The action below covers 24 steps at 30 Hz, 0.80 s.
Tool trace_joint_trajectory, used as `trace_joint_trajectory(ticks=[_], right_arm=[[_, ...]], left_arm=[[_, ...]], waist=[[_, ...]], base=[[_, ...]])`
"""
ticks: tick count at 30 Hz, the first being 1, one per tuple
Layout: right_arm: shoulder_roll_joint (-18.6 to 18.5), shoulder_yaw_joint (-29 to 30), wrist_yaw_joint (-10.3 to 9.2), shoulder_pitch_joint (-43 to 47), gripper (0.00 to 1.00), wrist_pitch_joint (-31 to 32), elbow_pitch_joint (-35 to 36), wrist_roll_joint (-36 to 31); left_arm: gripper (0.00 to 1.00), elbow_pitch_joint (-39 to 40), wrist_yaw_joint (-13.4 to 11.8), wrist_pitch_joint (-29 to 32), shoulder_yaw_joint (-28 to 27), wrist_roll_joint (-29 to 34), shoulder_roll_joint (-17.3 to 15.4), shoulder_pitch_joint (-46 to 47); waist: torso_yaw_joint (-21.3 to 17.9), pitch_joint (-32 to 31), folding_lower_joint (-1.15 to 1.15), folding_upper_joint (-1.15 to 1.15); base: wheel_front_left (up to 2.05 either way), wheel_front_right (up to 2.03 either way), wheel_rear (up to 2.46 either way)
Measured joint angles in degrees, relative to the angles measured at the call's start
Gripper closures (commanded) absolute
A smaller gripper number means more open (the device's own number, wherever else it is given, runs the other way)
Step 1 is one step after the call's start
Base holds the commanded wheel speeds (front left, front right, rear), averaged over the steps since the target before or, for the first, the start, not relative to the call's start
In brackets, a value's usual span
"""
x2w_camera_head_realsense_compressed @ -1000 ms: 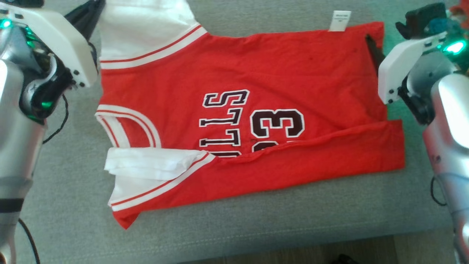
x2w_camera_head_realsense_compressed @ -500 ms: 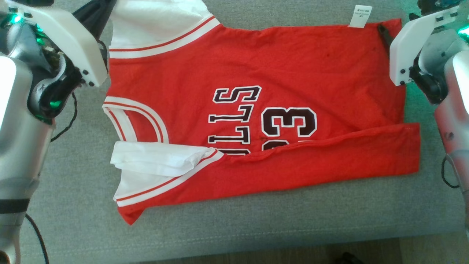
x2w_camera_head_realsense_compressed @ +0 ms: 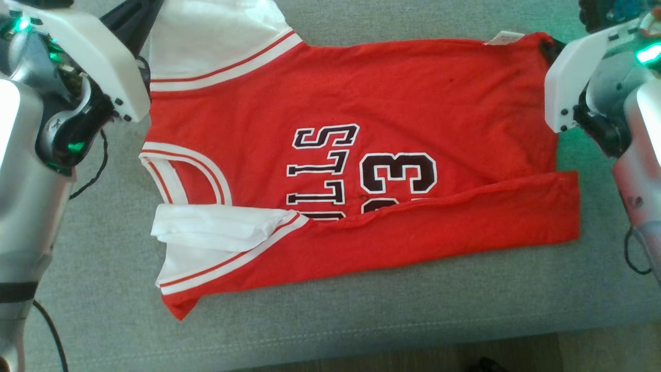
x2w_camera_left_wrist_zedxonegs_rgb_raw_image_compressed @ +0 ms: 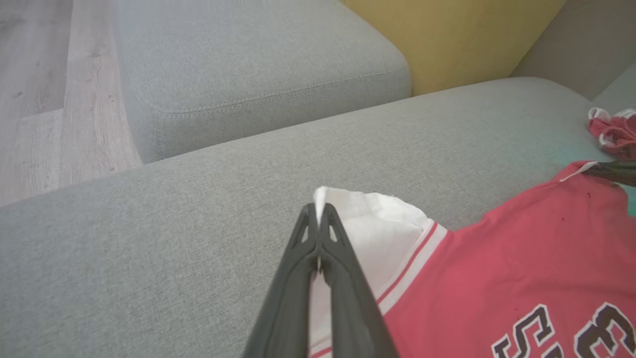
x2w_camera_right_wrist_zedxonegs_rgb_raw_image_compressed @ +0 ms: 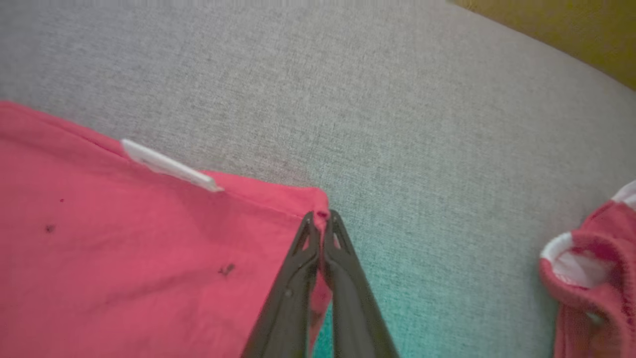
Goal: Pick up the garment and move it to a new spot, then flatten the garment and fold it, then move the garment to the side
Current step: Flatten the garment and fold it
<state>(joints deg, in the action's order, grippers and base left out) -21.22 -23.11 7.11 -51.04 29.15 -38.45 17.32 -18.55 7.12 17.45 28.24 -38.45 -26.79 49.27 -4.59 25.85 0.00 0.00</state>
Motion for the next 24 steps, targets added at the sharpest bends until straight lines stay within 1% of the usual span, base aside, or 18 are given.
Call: trace_joint_trajectory(ticks=[6,10,14,17,24], right_arm=[[0.09,1.43,0.00,2.21,1.00,-5.26,2.71,1.43],[0.55,2.16,0.00,4.88,1.00,-9.00,5.04,1.52],[0.85,3.90,0.00,9.20,1.00,-12.36,8.03,2.02],[1.16,5.83,0.00,13.10,1.00,-14.08,10.74,2.24],[2.91,11.11,0.00,23.73,1.00,-15.30,17.86,1.66]], left_arm=[[1.00,3.97,-0.18,-2.01,-1.16,-1.38,-0.83,-2.75],[1.00,8.62,-1.16,-3.53,-1.97,-2.57,-1.70,-7.22],[1.00,14.49,-3.07,-5.55,-3.37,-3.08,-2.71,-13.20],[1.00,19.40,-5.04,-6.73,-4.01,-3.93,-3.47,-18.91],[1.00,29.26,-9.53,-10.09,-5.34,-5.10,-4.22,-32.68]], waist=[[-0.12,-1.18,0.00,0.00],[-0.10,-2.55,0.00,0.00],[-0.08,-4.34,0.00,0.00],[-0.04,-5.93,0.00,0.00],[0.10,-9.33,0.00,0.00]], base=[[0.00,0.00,0.00],[0.00,0.00,0.00],[0.00,0.00,0.00],[0.00,0.00,0.00],[0.00,0.00,0.00]])
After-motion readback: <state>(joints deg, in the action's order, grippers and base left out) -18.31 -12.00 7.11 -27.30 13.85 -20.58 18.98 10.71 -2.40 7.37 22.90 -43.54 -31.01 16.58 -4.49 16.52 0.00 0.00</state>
